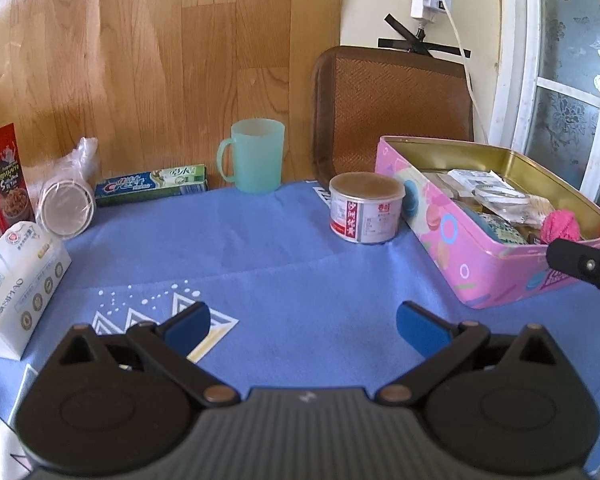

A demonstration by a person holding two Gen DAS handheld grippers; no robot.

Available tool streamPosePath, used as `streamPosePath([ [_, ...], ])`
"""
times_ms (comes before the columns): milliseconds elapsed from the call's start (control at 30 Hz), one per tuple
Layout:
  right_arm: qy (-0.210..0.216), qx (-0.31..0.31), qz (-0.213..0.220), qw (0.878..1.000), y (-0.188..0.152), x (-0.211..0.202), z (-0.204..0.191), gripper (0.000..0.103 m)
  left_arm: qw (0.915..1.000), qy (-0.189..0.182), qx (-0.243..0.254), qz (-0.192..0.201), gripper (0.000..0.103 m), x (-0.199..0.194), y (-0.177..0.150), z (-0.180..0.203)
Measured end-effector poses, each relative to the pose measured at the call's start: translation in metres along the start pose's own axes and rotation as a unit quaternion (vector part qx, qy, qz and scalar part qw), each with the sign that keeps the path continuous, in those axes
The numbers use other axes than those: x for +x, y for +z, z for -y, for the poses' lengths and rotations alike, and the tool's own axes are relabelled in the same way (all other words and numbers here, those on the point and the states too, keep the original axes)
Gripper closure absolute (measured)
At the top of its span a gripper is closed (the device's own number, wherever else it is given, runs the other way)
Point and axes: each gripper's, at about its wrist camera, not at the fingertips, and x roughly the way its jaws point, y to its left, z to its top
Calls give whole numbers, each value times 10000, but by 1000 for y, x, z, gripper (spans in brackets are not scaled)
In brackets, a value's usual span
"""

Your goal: Organize soft objects

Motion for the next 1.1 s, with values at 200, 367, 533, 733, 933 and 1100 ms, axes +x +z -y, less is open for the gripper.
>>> streamPosePath([
  [200,246,-152,32,9996,15,-3,-2,20,9999,38,14,-151,0,-1,10,7],
  [367,493,-135,199,9985,28,-11,5,20,9995,203,2,-244,0,-2,16,17],
  [533,510,225,182,9983,14,-16,26,20,9991,301,128,-253,0,-7,19,36],
  [733,624,342,285,9971,9,-25,38,20,9983,438,360,-147,0,-13,20,62],
  [933,799,349,323,9957,2,-31,42,20,9979,493,390,-173,0,-14,21,71],
  [1100,878,332,360,9949,-1,-33,41,20,9978,481,418,-164,0,-17,18,73],
])
